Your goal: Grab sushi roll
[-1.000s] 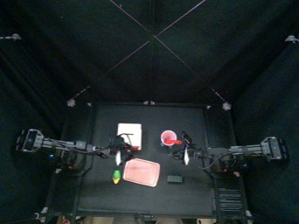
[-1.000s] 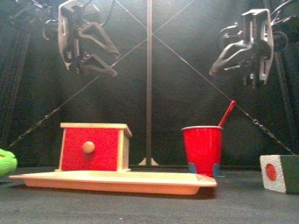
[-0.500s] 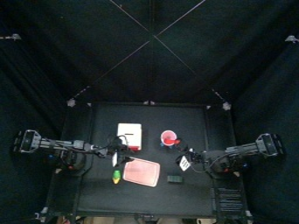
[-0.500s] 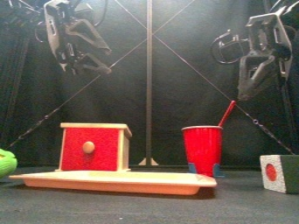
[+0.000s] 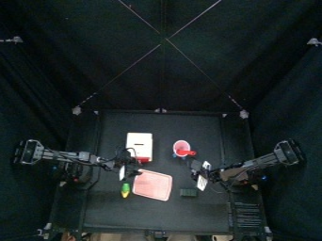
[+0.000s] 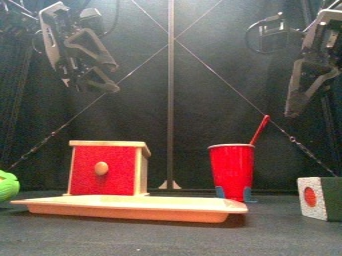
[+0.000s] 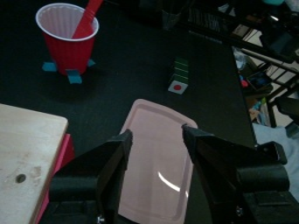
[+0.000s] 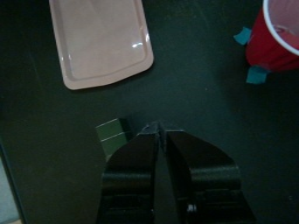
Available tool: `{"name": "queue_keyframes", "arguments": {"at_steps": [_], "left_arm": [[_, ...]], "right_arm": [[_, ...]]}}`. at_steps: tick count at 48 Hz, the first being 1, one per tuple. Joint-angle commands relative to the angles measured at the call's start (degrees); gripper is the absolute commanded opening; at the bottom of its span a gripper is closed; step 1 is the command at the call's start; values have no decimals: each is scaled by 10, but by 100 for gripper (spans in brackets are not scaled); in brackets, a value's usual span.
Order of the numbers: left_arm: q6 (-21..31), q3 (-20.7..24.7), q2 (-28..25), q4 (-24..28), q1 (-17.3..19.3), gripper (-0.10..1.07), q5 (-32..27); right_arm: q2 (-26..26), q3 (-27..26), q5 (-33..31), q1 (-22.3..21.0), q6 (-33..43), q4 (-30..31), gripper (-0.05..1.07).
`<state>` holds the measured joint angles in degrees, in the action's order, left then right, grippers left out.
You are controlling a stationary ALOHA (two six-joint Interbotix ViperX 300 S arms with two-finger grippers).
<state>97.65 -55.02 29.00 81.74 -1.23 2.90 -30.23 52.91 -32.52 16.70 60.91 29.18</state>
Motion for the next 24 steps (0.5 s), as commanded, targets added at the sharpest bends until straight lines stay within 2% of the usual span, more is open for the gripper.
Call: {"name": "queue_keyframes", "arguments": {"at_steps": [1, 8, 15, 24], "left_arm": [[0, 8, 2, 0, -1, 86, 1], [0, 4, 2, -6, -4, 86, 1], [0, 4, 2, -6, -10, 86, -2], [-1, 7, 2, -1, -15, 86, -4]], "right_arm": [[-3, -3, 4, 1, 2, 12, 55], [0, 4, 22, 11, 2, 10, 63], [19, 16, 59, 35, 2, 11, 77], [55, 10, 61, 47, 3, 7, 97]]}}
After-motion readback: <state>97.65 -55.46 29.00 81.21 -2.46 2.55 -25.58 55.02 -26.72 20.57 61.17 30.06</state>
